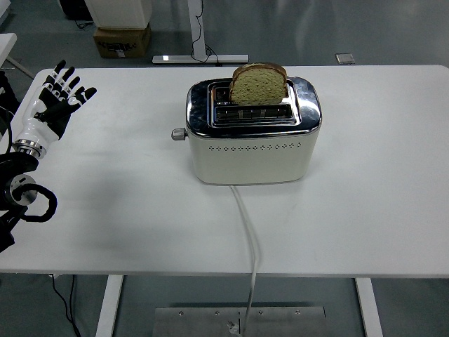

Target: Press down toaster

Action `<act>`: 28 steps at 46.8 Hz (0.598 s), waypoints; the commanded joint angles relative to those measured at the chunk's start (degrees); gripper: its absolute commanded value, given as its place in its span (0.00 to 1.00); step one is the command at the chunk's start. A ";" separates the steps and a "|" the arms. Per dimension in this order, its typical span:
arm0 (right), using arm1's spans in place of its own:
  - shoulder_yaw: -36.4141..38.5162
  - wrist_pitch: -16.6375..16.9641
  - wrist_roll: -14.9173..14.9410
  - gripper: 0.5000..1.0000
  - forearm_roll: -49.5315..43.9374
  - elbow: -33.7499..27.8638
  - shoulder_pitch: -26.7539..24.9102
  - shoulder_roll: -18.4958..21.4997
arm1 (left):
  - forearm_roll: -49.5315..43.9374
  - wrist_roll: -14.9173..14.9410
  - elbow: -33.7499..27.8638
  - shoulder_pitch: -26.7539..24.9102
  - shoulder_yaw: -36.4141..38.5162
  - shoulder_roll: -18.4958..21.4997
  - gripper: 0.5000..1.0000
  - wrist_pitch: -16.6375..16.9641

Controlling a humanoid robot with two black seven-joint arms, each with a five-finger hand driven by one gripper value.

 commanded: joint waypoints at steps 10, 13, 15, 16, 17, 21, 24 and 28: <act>-0.06 0.00 -0.02 1.00 -0.01 0.04 0.17 0.00 | -0.98 0.02 5.90 0.02 -6.39 -5.37 1.00 0.09; 0.02 0.00 -0.02 1.00 -0.01 0.04 0.17 0.00 | -1.33 0.02 6.43 0.02 -7.27 -6.33 1.00 0.09; 0.02 0.00 -0.02 1.00 -0.01 0.04 0.17 0.00 | -1.33 0.10 6.51 0.02 -7.53 -6.69 1.00 0.09; 0.02 0.00 -0.02 1.00 -0.01 0.04 0.17 0.00 | -1.33 0.10 6.51 0.02 -7.54 -6.86 1.00 0.09; 0.02 0.00 -0.02 1.00 -0.01 0.04 0.17 0.00 | -1.33 0.10 6.51 0.02 -7.54 -7.13 1.00 0.09; 0.02 0.00 -0.02 1.00 -0.01 0.04 0.17 0.00 | -1.33 0.10 6.60 0.02 -7.54 -7.92 1.00 0.09; 0.02 0.00 -0.02 1.00 -0.01 0.04 0.17 0.00 | -1.33 0.10 6.60 0.02 -7.54 -8.27 1.00 0.09; -0.06 0.00 -0.02 1.00 -0.18 0.04 0.17 0.00 | -1.33 0.19 6.60 0.02 -7.54 -8.71 1.00 0.09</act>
